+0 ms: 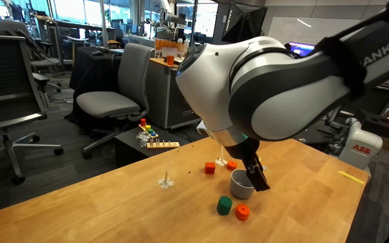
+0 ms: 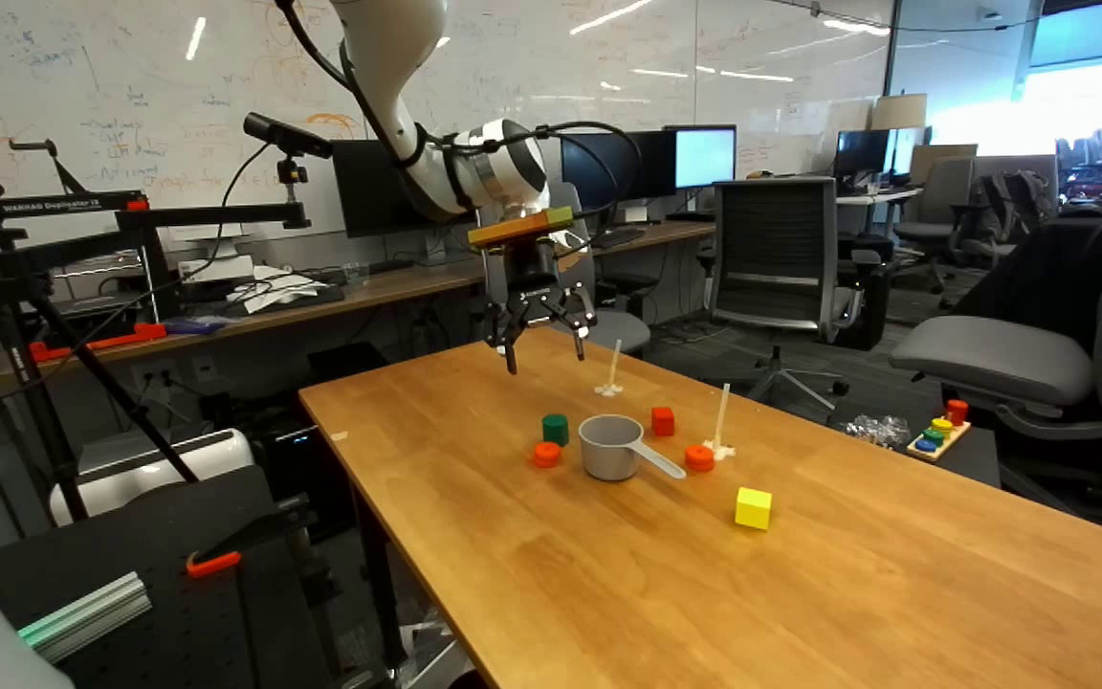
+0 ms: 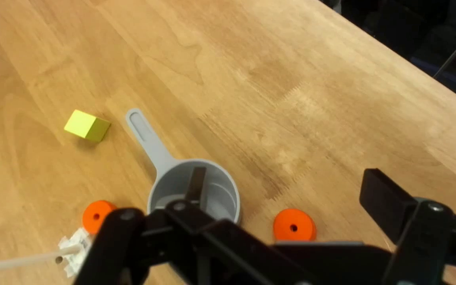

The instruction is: Put the green, orange and yellow b=objects and put them in the pot

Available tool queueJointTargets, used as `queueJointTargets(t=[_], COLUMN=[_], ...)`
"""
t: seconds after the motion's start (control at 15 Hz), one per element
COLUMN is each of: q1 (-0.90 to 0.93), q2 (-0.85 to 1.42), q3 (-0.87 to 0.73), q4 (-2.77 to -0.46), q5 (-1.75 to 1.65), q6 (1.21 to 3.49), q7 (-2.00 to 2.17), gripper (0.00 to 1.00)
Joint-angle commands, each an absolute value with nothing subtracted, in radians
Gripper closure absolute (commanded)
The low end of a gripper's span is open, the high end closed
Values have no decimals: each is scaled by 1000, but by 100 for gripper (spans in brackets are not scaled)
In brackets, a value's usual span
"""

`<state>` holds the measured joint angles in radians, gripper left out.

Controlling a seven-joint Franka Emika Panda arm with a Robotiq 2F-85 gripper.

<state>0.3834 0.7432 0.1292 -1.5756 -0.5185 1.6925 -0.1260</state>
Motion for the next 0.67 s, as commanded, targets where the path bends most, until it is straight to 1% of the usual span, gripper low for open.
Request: queueJointTargets(t=[0.0, 0.27, 0.6], q1=[396, 399, 385], q2=[812, 861, 923], q3=[145, 157, 151], q4=[-1470, -1405, -1329], q5=[-509, -473, -448], q6=[1718, 1751, 1731], q7=[-126, -144, -201], gripper=[0, 0, 0])
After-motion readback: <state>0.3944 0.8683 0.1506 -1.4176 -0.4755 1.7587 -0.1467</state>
